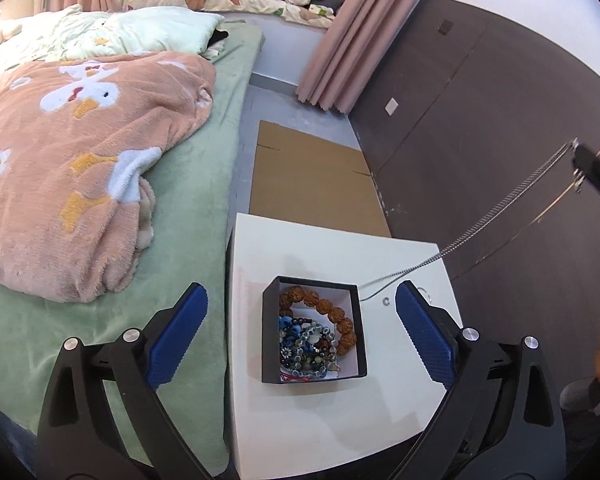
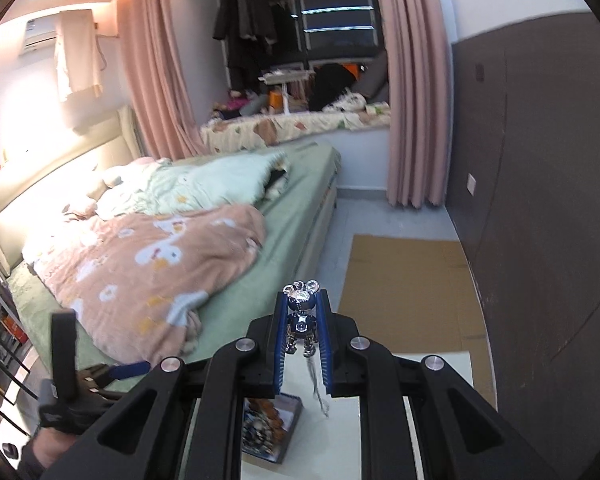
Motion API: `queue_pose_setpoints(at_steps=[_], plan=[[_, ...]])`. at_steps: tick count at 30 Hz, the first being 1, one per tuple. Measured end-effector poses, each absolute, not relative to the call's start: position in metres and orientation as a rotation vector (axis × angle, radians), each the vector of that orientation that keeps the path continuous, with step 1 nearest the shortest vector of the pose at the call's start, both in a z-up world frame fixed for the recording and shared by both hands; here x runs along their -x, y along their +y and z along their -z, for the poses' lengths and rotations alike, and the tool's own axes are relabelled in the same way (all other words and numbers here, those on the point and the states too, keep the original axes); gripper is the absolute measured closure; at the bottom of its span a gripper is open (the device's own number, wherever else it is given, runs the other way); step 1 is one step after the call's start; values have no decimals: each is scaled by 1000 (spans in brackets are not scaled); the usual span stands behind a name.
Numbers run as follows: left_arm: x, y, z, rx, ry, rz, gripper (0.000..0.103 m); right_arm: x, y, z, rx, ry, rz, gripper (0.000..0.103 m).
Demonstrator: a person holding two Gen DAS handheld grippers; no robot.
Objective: Organize jewelry
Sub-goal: 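Lift the silver chain necklace by its pendant with the right tool and lower it into the box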
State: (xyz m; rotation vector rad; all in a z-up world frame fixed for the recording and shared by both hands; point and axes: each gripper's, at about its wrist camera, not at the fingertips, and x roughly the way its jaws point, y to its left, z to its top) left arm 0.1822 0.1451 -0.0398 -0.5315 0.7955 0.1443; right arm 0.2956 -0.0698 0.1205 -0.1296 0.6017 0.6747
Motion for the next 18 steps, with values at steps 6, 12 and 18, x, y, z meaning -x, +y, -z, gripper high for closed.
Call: queue_pose_setpoints(at_steps=[6, 12, 18], plan=[[-172, 155, 33, 546, 769, -160, 9, -275, -43, -156, 160, 539, -724, 89], [-164, 165, 32, 563, 757, -174, 9, -265, -21, -174, 180, 505, -756, 89], [-156, 175, 33, 578, 750, -189, 9, -268, -12, -168, 185, 519, -756, 89]])
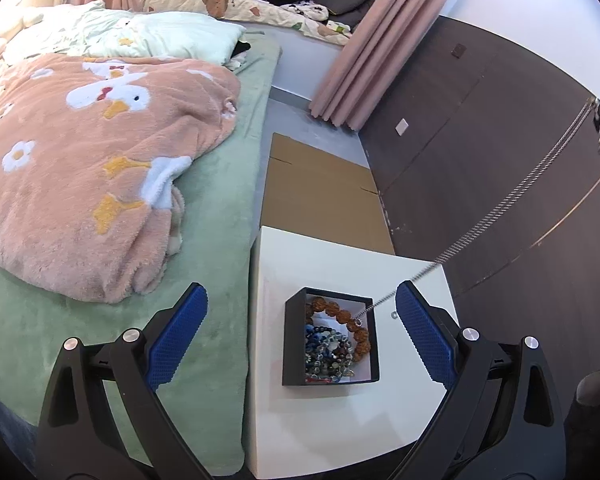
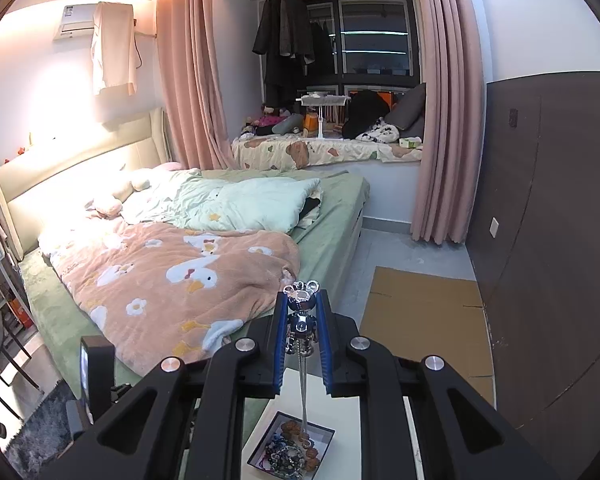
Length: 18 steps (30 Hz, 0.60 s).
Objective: Organize jewelry
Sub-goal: 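Lift the silver chain necklace by its pendant with the right tool and lower it into the box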
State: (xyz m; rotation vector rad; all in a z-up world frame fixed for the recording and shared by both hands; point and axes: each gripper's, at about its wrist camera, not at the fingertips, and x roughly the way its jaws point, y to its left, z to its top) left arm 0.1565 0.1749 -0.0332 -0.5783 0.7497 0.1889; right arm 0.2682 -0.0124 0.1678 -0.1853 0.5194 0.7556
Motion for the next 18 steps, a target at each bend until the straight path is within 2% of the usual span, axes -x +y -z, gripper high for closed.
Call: queue_pose_setpoints(at_steps=[7, 18], plan=[[-153, 178, 41, 593, 756, -195, 9, -273, -10, -123, 203, 604, -749, 89], [-153, 175, 60, 603, 784, -195, 9, -286, -8, -7, 201, 829, -731, 89]])
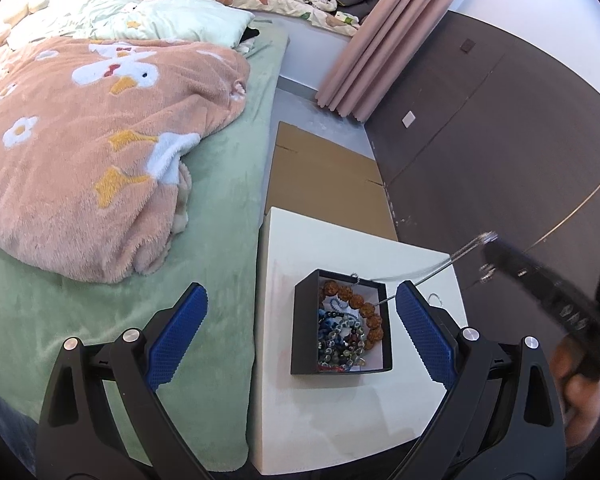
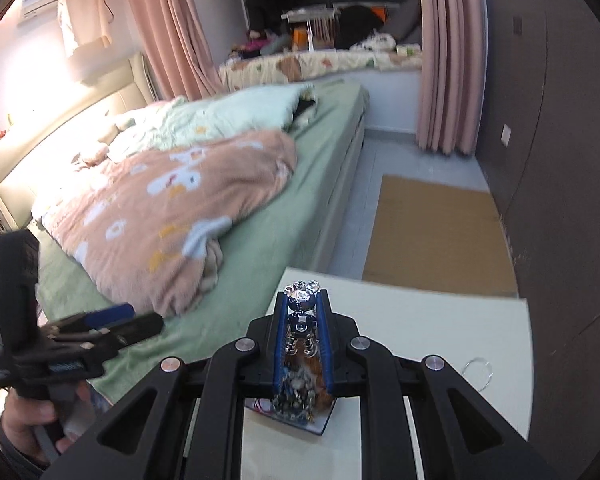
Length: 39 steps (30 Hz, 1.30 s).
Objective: Organize jewelry
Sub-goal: 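Lift the silver chain necklace by its pendant with the right tool and lower it into the box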
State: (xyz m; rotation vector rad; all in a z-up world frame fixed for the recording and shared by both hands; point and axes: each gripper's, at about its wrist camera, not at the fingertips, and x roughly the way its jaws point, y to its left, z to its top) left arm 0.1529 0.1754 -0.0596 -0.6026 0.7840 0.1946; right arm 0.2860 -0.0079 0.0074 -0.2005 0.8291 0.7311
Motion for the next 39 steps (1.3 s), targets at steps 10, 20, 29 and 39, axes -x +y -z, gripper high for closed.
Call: queue_pose_setpoints(at_steps=[10, 20, 29, 39], plan=[[-154, 182, 72, 614, 803, -212, 9, -278, -9, 19, 116, 883, -790, 89], [-150, 192, 72, 663, 778, -220, 9, -252, -24, -118, 106, 601, -829, 89], [-143, 193, 67, 658, 768, -220, 9, -252, -22, -124, 128, 596, -816, 89], [-142, 197, 73, 666, 777, -227, 9, -266, -16, -68, 143, 717, -789, 88]])
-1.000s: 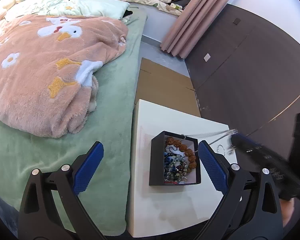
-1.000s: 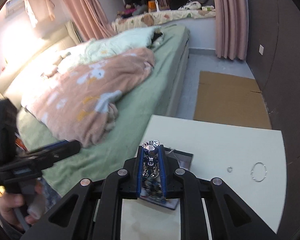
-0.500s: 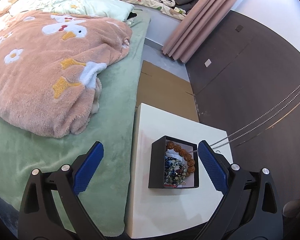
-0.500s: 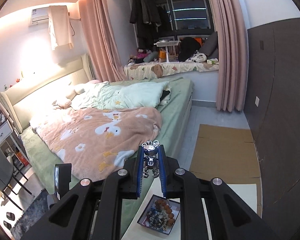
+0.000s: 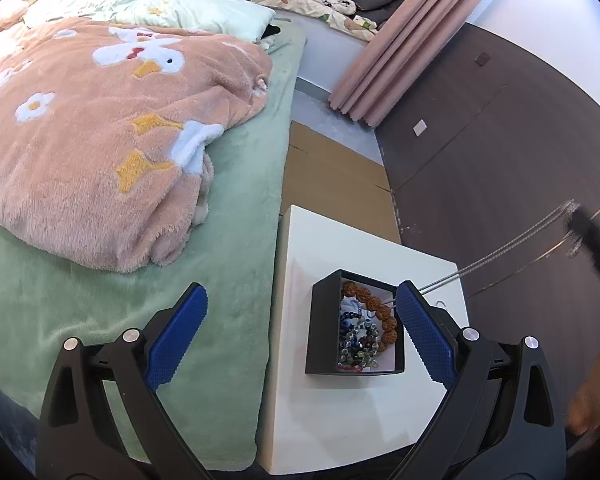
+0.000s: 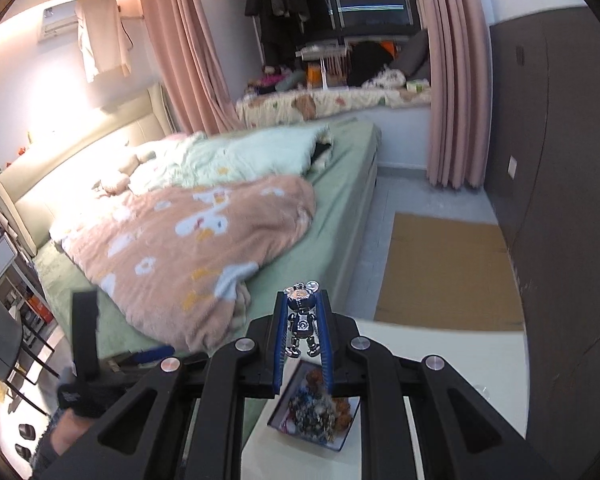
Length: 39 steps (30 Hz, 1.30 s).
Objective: Organize jewelry
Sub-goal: 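Lift the silver chain necklace by its pendant with the right tool and lower it into the box, then move both tools back over the small silver ring and hoop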
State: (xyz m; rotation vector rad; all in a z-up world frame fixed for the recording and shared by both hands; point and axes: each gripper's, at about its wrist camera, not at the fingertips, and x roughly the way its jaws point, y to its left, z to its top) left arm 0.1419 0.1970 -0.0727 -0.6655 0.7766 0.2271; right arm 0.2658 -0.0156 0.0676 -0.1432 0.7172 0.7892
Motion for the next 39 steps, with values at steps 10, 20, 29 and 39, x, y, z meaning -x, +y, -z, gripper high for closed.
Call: queue_pose_setpoints(at_steps=[10, 20, 29, 39], plan=[[-147, 195, 80, 661, 794, -226, 9, -273, -26, -2, 130, 857, -758, 39], [-179, 157, 85, 606, 841, -160, 9, -309, -102, 36, 2, 931, -625, 35], [-230, 99, 86, 517, 885, -61, 9, -341, -168, 71, -118, 969, -521, 35], [-287, 40, 98, 426, 987, 3, 27, -384, -215, 126, -202, 1031, -428, 39]])
